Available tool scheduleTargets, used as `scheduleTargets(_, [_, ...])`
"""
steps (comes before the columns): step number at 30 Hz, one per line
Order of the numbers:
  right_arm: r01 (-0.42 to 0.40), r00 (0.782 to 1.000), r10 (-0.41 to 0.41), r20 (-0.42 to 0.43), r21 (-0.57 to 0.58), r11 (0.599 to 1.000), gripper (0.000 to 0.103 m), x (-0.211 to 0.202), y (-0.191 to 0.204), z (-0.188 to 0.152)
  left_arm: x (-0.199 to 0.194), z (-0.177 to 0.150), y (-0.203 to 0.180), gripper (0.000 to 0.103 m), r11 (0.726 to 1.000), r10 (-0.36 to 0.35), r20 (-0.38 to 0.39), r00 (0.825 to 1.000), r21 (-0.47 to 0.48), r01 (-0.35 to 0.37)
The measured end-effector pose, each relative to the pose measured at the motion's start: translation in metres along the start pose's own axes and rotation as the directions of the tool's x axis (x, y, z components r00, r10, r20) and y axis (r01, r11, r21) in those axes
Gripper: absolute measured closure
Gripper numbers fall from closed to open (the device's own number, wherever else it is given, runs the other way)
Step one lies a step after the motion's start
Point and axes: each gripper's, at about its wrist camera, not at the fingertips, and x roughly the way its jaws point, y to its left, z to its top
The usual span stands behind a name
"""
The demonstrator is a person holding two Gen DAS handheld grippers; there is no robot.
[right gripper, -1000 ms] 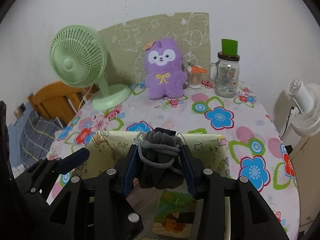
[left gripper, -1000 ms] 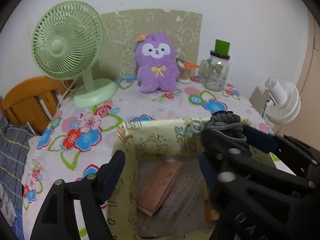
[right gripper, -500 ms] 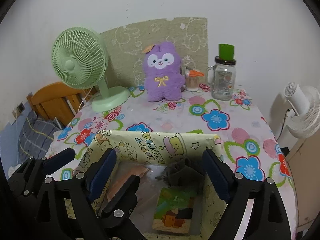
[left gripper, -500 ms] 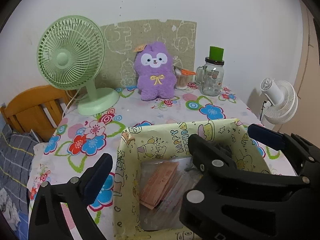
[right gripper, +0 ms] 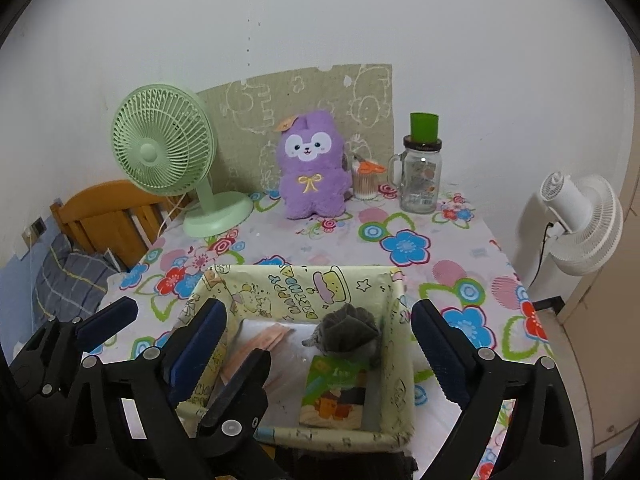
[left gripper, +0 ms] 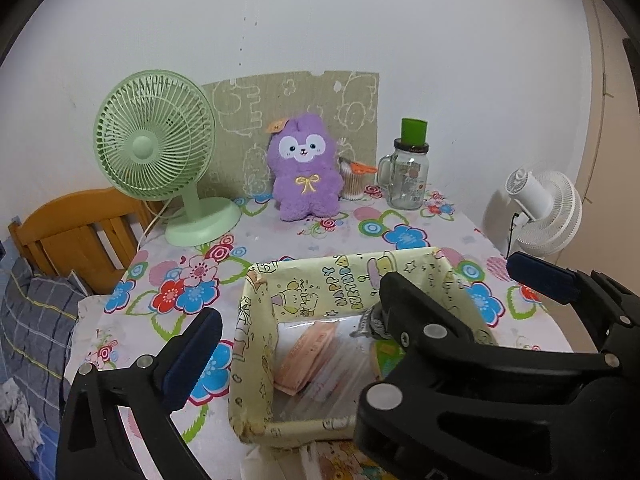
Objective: Organize soft objects
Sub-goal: 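Withdraw both tools from the box toward the remaining pile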
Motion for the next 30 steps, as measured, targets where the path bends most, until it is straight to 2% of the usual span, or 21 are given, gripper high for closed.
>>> scheduleTargets(12, [0.01, 0.999, -0.01, 0.041, -0.009, 1.0, 0.0, -0.043, -0.001, -0.011, -0.038, -0.01, -0.01, 0.0, 1.0, -0.002, 0.05, 0.999, -0.003, 0.002])
scheduleTargets(30, [0.012, 0.996, -0.009, 0.093, -0.029, 1.0, 0.0, -0.098, 0.003, -0.043, -0.088, -0.042, -0.021, 0.0, 1.0, -0.004, 0.105, 0.994, -0.009, 0.005])
